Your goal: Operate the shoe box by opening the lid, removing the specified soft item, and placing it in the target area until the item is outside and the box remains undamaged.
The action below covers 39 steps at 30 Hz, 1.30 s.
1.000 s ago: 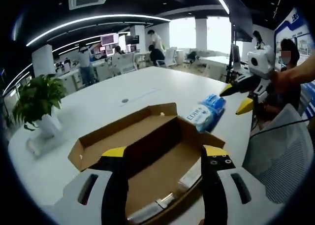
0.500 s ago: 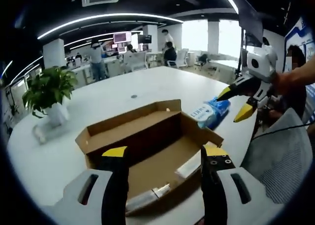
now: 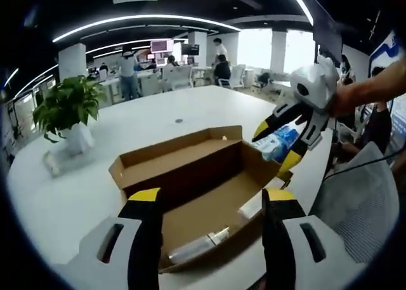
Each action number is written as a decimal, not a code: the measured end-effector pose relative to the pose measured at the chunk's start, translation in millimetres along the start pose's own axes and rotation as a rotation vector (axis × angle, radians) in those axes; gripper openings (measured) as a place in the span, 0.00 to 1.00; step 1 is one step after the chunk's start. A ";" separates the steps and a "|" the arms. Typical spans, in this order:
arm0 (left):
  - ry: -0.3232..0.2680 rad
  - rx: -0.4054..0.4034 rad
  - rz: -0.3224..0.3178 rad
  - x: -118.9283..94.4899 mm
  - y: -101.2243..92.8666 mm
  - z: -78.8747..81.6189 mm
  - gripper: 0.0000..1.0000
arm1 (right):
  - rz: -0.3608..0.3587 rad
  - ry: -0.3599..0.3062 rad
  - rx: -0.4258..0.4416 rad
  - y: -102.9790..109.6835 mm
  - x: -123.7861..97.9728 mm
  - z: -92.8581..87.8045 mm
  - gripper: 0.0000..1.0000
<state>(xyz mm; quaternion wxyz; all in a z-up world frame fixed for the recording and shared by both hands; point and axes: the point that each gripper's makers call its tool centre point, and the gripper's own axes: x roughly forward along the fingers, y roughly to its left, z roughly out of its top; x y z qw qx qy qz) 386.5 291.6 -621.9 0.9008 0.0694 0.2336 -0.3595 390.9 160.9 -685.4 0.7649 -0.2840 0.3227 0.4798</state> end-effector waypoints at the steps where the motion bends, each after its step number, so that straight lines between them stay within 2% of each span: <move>1: -0.002 0.001 -0.007 -0.1 -0.7 0.3 0.66 | 0.018 0.016 -0.009 1.6 4.4 -0.4 0.52; 5: -0.008 0.003 -0.010 -2.2 -1.3 1.0 0.67 | 0.067 0.051 -0.029 6.0 15.2 -1.0 0.53; 11: 0.000 -0.005 -0.008 -5.5 1.5 -2.9 0.68 | 0.174 0.127 -0.119 22.6 32.3 -11.6 0.56; 13: 0.007 -0.007 -0.012 -6.3 0.7 -5.4 0.69 | 0.175 0.155 -0.171 22.1 38.1 -16.0 0.52; 16: 0.040 -0.001 -0.024 -6.8 -3.1 -12.5 0.75 | 0.205 0.157 -0.158 25.5 44.3 -14.9 0.50; 17: 0.044 0.001 -0.025 -7.0 -3.8 -13.7 0.75 | 0.192 0.141 -0.121 22.8 46.2 -9.8 0.51; 23: 0.043 -0.008 -0.017 -10.0 -0.9 -15.5 0.74 | 0.165 0.144 -0.169 15.0 47.9 -7.5 0.60; 28: 0.039 -0.016 -0.003 -14.4 4.3 -15.8 0.73 | 0.155 0.148 -0.186 11.8 47.2 -7.8 0.58; 31: 0.038 -0.019 0.002 -16.1 6.7 -16.4 0.73 | 0.143 0.159 -0.224 9.0 46.0 -7.4 0.54; 35: 0.036 -0.023 0.007 -16.6 9.6 -17.0 0.73 | 0.195 0.139 -0.205 20.2 44.0 -1.8 0.55; 37: 0.034 -0.023 0.009 -16.5 10.0 -16.3 0.73 | 0.221 0.151 -0.204 25.6 46.5 -3.3 0.57; 39: 0.034 -0.022 0.013 -16.5 11.2 -15.8 0.73 | 0.227 0.176 -0.223 28.2 51.7 -8.3 0.55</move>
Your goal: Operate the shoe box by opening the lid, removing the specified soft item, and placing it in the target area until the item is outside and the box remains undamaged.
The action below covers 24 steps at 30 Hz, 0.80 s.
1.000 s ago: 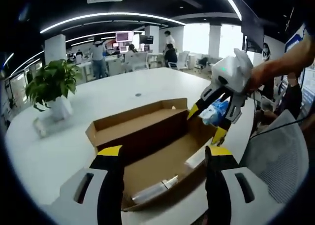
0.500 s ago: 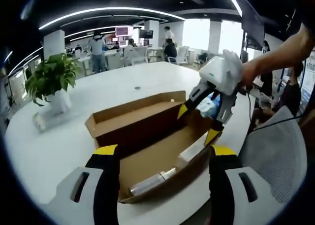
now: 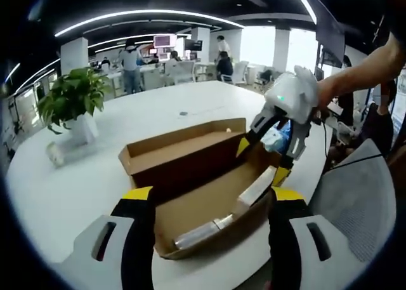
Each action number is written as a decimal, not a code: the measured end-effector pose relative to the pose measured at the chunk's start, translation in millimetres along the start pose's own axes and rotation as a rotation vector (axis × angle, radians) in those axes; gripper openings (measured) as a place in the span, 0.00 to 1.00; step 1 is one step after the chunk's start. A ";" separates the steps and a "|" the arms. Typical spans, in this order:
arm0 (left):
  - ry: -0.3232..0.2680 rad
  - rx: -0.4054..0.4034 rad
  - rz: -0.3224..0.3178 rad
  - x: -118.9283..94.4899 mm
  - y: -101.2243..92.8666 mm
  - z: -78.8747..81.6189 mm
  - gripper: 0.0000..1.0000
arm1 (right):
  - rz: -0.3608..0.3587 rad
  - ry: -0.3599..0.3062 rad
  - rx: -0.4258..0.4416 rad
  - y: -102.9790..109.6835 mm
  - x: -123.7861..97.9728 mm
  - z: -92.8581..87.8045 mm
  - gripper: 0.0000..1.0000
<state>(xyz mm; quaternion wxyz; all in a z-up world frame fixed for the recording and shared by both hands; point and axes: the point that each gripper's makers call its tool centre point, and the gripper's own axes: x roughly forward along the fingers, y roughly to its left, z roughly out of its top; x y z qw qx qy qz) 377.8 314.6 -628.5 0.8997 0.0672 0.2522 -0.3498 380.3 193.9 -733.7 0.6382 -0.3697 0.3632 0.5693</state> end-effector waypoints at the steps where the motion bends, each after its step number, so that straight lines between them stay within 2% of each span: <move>1: 0.001 -0.002 0.002 0.0 0.7 -0.2 0.73 | -0.002 0.008 -0.001 -0.4 2.8 -0.9 0.54; 4: -0.002 -0.009 0.006 -0.5 2.5 0.3 0.73 | -0.013 0.052 -0.056 -0.7 11.1 -4.5 0.52; 7: -0.004 -0.010 0.008 -1.1 3.6 1.4 0.73 | 0.002 0.061 -0.085 5.4 18.8 0.0 0.42; 12: -0.005 -0.024 0.016 -2.7 8.4 0.6 0.73 | 0.017 0.117 -0.085 12.0 30.6 -6.2 0.28; 14: -0.005 -0.027 0.018 -3.6 9.3 0.0 0.73 | 0.026 0.121 -0.103 18.0 34.1 -6.0 0.19; 19: 0.003 -0.032 0.019 -4.4 9.7 -4.4 0.72 | 0.062 0.108 -0.075 26.5 35.0 -3.5 0.17; 24: 0.004 -0.036 0.021 -5.3 11.0 -5.5 0.72 | 0.064 0.098 -0.070 29.3 33.6 -2.8 0.16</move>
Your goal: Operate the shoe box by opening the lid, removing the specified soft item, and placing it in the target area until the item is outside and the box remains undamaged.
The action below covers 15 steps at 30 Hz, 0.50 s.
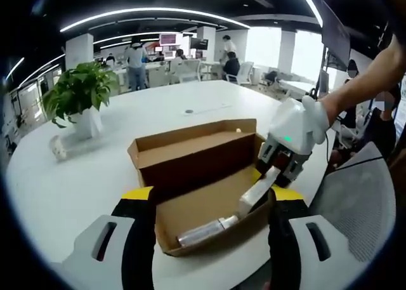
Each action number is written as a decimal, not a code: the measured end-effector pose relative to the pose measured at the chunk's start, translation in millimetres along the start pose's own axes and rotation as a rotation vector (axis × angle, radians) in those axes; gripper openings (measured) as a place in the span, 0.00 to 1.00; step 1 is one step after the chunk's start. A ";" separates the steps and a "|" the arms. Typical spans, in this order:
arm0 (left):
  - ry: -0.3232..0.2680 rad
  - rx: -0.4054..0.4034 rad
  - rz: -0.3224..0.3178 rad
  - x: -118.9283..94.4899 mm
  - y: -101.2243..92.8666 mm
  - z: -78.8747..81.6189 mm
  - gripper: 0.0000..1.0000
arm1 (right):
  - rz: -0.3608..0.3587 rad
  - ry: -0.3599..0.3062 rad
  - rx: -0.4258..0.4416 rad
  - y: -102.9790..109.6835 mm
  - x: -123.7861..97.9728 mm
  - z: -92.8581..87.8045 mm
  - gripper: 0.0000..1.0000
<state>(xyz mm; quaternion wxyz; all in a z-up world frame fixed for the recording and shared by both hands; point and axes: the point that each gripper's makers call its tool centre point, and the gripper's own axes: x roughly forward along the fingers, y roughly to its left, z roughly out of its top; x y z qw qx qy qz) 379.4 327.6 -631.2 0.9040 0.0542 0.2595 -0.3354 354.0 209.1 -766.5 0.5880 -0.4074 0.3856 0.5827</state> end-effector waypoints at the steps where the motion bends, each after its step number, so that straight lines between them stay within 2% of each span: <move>1: -0.003 -0.002 0.001 -0.4 0.5 0.4 0.72 | 0.000 -0.003 0.001 0.6 -1.4 0.7 0.16; 11: 0.003 -0.008 0.000 -0.5 0.5 -1.9 0.72 | -0.037 -0.064 0.058 -11.3 -28.3 14.1 0.16; 15: -0.001 -0.009 -0.002 -0.2 -0.6 -0.7 0.71 | -0.050 -0.075 0.051 -10.3 -41.5 18.8 0.16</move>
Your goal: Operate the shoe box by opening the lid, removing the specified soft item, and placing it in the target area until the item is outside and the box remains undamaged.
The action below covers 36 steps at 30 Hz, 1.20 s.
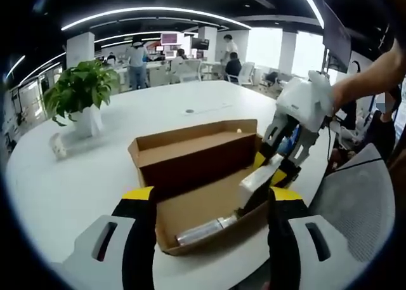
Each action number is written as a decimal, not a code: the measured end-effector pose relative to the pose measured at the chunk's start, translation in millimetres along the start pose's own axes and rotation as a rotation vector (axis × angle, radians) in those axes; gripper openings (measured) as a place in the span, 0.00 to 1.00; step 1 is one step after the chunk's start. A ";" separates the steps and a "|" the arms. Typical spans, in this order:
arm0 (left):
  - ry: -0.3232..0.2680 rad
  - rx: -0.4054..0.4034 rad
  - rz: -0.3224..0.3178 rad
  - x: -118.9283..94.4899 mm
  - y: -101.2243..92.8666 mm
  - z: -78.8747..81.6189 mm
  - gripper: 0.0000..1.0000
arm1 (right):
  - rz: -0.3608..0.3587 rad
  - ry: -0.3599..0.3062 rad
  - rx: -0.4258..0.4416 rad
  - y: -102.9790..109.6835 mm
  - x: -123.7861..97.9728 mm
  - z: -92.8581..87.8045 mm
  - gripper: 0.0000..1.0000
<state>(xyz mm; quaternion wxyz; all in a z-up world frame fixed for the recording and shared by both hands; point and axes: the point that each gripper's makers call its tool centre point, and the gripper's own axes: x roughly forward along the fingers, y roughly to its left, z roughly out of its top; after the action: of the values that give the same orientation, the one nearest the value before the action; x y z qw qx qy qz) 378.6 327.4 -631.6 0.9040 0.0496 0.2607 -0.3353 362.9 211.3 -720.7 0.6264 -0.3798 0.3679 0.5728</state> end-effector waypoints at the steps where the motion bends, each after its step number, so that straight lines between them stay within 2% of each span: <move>1: -0.001 0.000 0.000 0.0 0.0 0.4 0.71 | -0.003 0.000 -0.005 0.3 -4.0 1.1 0.16; 4: -0.006 0.001 0.002 -0.1 0.8 1.5 0.71 | -0.009 0.005 -0.028 3.9 -12.6 4.0 0.16; 10: -0.008 -0.002 -0.002 0.7 1.0 1.0 0.71 | -0.066 -0.025 -0.059 7.8 -40.6 18.0 0.16; 16: -0.001 0.009 -0.019 5.7 -2.5 1.8 0.71 | -0.112 -0.039 -0.070 7.2 -65.9 18.5 0.16; 23: -0.004 0.020 -0.038 13.5 -9.4 8.2 0.71 | -0.172 -0.014 -0.065 1.4 -96.9 -4.3 0.16; 28: -0.004 0.025 -0.052 19.5 -16.4 11.6 0.71 | -0.211 0.014 -0.038 0.2 -115.5 -31.7 0.16; 33: 0.001 0.037 -0.066 23.5 -22.4 13.1 0.71 | -0.217 0.045 -0.001 2.0 -124.6 -61.9 0.16; 36: 0.003 0.036 -0.069 24.7 -23.6 13.8 0.71 | -0.227 0.062 0.000 2.2 -129.0 -74.2 0.16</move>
<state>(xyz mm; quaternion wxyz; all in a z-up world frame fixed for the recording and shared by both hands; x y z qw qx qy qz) 385.6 291.2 -630.3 0.8905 0.0575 0.2574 -0.3707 349.4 88.3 -638.0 0.6754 -0.4365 0.3417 0.4864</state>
